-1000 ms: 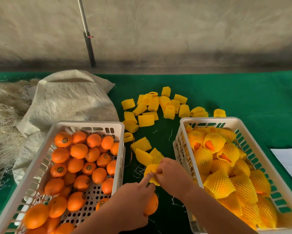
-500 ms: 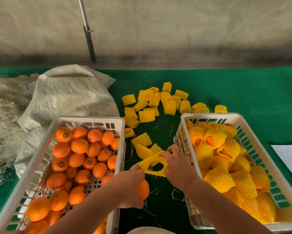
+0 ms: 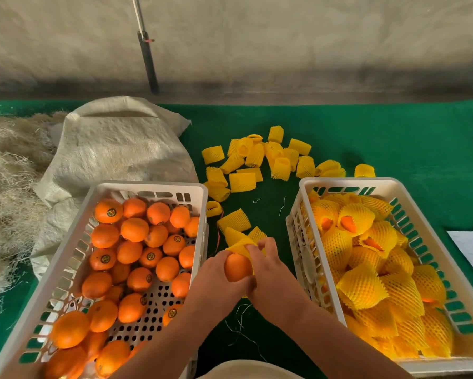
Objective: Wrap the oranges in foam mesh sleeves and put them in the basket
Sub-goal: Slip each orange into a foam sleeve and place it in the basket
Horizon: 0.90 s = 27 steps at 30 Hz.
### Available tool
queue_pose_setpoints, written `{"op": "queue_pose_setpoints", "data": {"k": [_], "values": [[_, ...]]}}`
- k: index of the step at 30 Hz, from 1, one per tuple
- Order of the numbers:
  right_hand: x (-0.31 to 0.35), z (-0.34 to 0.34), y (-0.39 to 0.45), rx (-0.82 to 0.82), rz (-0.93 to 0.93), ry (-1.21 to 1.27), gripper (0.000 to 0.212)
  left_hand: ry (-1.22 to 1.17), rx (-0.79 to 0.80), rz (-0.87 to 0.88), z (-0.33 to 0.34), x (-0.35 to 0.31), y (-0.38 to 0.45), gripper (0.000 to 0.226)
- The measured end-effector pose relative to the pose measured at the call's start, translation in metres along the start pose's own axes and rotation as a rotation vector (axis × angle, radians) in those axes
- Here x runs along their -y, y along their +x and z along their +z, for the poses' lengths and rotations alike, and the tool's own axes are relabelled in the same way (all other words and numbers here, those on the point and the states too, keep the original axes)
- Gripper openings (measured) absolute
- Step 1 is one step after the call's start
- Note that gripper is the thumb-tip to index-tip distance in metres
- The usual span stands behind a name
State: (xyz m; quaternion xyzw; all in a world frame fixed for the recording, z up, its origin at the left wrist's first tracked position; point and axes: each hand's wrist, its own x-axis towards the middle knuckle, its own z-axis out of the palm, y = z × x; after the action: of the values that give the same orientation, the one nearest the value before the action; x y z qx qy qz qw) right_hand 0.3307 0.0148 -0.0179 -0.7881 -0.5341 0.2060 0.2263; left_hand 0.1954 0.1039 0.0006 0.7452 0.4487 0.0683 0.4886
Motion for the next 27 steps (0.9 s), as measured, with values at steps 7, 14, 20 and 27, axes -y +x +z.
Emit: {"op": "queue_pose_setpoints", "data": {"k": [7, 14, 20, 27], "values": [[0.011, -0.011, -0.013, -0.003, -0.027, 0.014, 0.064, -0.117, 0.041, 0.003, -0.005, 0.010, 0.001, 0.068], [0.040, -0.007, -0.034, 0.011, -0.188, 0.087, 0.072, 0.243, -0.435, 0.261, -0.007, 0.004, -0.012, 0.047], [0.033, -0.028, -0.042, -0.345, -0.159, 0.373, 0.056, 0.302, -0.576, 0.407, -0.013, 0.018, -0.016, 0.094], [0.039, -0.024, -0.021, -0.100, 0.149, 0.557, 0.107, 0.328, -0.537, 0.509, 0.002, 0.011, -0.015, 0.080]]}}
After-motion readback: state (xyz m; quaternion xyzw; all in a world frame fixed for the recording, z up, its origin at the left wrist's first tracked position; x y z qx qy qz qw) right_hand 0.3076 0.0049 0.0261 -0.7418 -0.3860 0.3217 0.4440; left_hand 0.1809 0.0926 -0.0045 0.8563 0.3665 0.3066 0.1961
